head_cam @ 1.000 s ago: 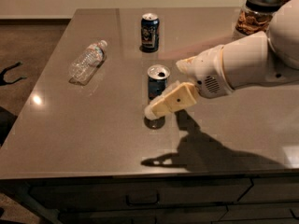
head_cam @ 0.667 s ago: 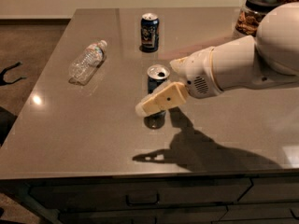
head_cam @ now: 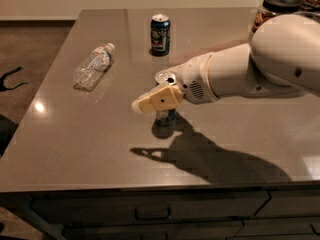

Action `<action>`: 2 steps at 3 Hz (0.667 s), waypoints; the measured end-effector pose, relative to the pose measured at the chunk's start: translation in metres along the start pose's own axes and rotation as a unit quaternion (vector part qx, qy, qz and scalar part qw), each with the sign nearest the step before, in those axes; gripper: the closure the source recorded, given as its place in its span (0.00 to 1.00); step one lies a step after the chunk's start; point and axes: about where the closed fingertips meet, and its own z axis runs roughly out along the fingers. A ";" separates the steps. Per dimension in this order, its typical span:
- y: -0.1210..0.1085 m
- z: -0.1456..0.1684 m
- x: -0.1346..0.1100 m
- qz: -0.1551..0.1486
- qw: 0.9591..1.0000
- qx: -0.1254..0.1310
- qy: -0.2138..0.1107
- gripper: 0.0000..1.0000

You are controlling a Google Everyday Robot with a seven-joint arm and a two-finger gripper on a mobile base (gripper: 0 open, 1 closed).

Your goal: Knock redbull can over

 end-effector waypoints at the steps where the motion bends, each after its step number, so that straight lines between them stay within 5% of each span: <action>1: -0.006 0.004 -0.001 0.010 1.000 0.007 -0.005 0.41; 2: -0.016 -0.002 -0.007 0.003 1.000 0.014 0.002 0.64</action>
Offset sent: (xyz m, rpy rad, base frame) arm 0.0321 -0.0301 0.0229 -0.0670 -0.0252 -0.0221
